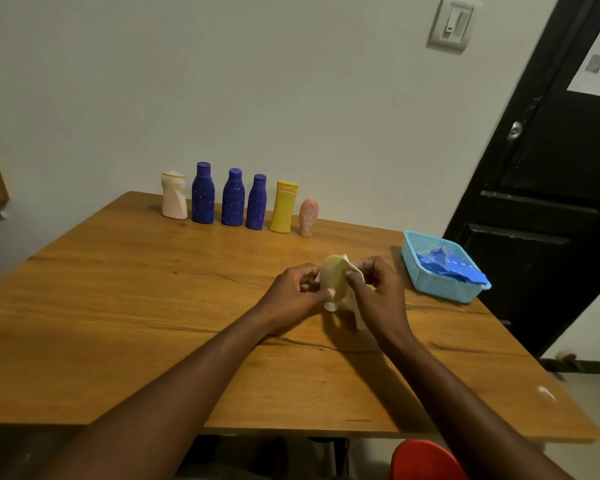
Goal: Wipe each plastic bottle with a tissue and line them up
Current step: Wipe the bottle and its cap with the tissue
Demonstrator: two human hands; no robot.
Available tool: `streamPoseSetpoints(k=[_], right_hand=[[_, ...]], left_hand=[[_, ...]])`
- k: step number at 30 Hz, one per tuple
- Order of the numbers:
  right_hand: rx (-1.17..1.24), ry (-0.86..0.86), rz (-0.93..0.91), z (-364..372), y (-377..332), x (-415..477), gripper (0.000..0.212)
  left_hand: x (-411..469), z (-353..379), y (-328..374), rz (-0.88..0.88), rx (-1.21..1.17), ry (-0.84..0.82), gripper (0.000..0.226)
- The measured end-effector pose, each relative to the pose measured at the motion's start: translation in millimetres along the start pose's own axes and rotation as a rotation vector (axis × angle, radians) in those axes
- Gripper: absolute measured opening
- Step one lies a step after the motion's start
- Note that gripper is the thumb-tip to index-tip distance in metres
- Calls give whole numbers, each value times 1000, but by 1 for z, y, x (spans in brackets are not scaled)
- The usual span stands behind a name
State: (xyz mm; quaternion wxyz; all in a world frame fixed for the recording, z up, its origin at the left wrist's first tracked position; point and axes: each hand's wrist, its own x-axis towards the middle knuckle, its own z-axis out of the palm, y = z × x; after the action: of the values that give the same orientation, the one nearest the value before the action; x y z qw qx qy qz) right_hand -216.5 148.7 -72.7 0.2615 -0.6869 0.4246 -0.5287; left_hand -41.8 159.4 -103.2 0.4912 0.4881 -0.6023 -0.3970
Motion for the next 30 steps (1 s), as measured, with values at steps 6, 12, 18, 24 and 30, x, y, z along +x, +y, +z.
streamPoseSetpoints(k=[6, 12, 18, 24, 30], right_hand=[[103, 66, 72, 12, 1, 11, 6], [190, 170, 151, 23, -4, 35, 5], [212, 172, 177, 44, -1, 62, 11], [298, 52, 235, 60, 9, 77, 13], [443, -37, 460, 66, 20, 73, 13]], left_hand=[[8, -5, -1, -70, -161, 43, 48], [21, -27, 8, -125, -284, 73, 22], [39, -40, -2, -152, -324, 101, 20], [46, -41, -12, -127, -358, 126, 23], [50, -43, -14, -132, -385, 101, 55]])
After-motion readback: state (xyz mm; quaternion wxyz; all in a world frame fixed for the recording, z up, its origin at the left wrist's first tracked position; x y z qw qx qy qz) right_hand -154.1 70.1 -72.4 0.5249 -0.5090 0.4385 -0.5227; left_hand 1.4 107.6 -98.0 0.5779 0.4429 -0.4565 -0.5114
